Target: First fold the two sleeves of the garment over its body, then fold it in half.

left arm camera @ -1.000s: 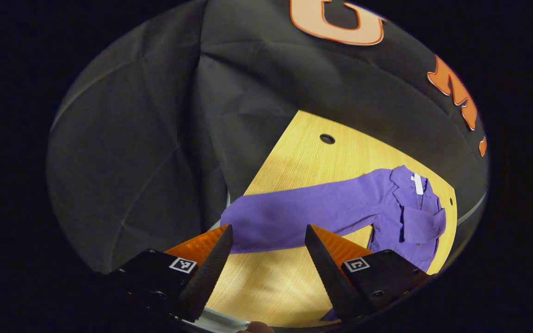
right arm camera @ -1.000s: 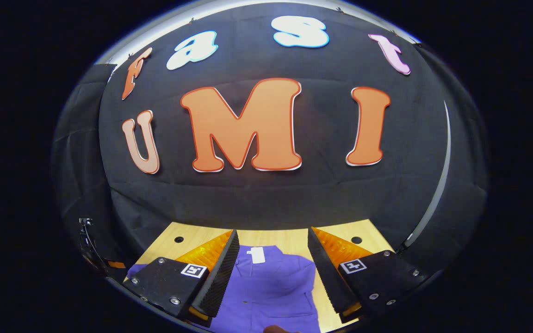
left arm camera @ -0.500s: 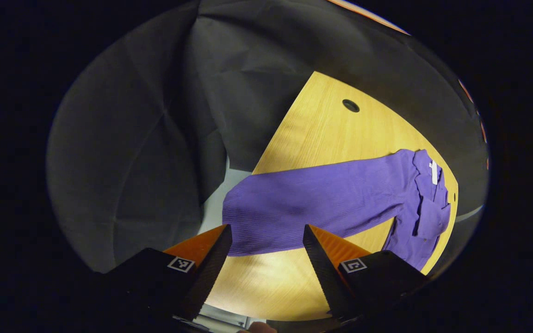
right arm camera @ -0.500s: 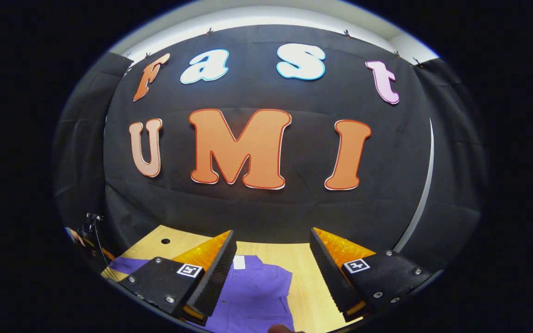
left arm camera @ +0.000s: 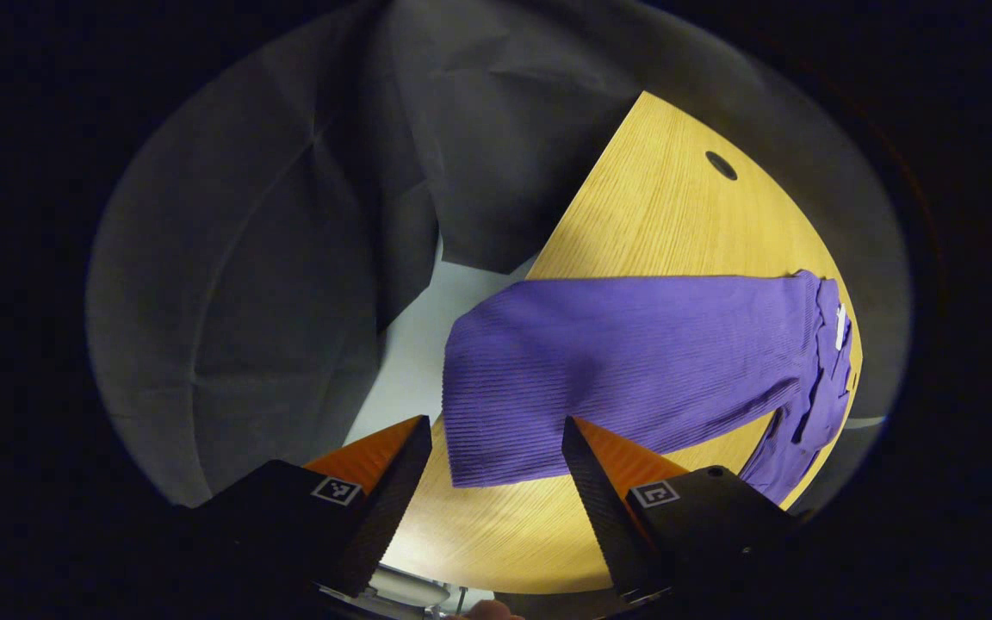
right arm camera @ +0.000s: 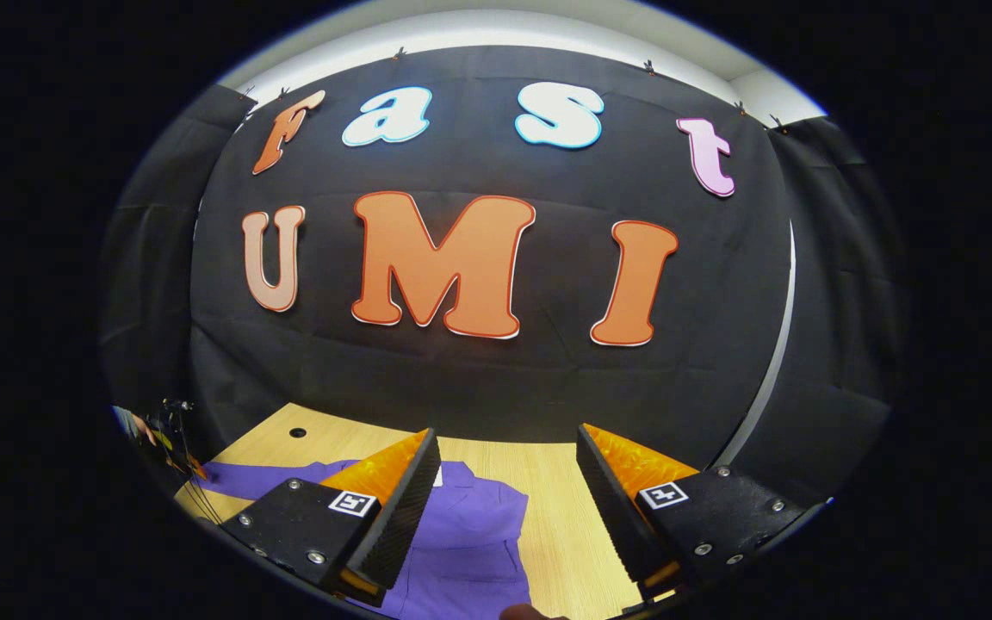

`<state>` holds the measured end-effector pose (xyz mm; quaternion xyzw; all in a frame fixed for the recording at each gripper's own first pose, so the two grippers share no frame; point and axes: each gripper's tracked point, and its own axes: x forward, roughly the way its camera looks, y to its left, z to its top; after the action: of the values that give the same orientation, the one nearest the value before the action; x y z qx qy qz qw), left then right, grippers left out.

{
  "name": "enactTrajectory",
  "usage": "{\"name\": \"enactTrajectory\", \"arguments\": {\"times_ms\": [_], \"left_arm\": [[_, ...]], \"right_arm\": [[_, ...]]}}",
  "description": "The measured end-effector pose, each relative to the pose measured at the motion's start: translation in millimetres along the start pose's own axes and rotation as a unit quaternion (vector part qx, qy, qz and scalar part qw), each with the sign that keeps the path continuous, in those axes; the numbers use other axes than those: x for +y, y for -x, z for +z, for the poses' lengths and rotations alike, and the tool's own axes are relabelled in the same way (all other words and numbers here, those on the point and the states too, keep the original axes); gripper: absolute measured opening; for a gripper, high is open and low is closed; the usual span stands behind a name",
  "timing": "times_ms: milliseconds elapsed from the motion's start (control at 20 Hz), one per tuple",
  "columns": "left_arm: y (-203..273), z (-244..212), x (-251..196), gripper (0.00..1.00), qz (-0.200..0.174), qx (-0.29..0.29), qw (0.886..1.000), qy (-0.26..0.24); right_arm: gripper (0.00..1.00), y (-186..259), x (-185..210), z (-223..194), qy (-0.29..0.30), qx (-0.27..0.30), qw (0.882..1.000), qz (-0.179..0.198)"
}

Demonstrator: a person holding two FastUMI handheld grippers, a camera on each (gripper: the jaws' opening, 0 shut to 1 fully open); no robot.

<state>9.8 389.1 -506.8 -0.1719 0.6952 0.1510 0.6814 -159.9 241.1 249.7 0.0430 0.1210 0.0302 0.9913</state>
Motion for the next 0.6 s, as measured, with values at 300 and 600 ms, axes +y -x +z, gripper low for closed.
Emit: {"name": "enactTrajectory", "arguments": {"times_ms": [300, 600], "left_arm": [[-6.0, 8.3, 8.0, 0.88, 0.024, 0.012, 1.0, -0.004], [-7.7, 10.7, -4.8, 0.4, 0.025, 0.018, 1.0, -0.004]], "right_arm": [[0.95, 2.8, -3.3, -5.4, 0.006, 0.01, 1.0, 0.001], [0.95, -0.3, -16.0, -15.2, -0.002, 0.019, 1.0, -0.002]]}}
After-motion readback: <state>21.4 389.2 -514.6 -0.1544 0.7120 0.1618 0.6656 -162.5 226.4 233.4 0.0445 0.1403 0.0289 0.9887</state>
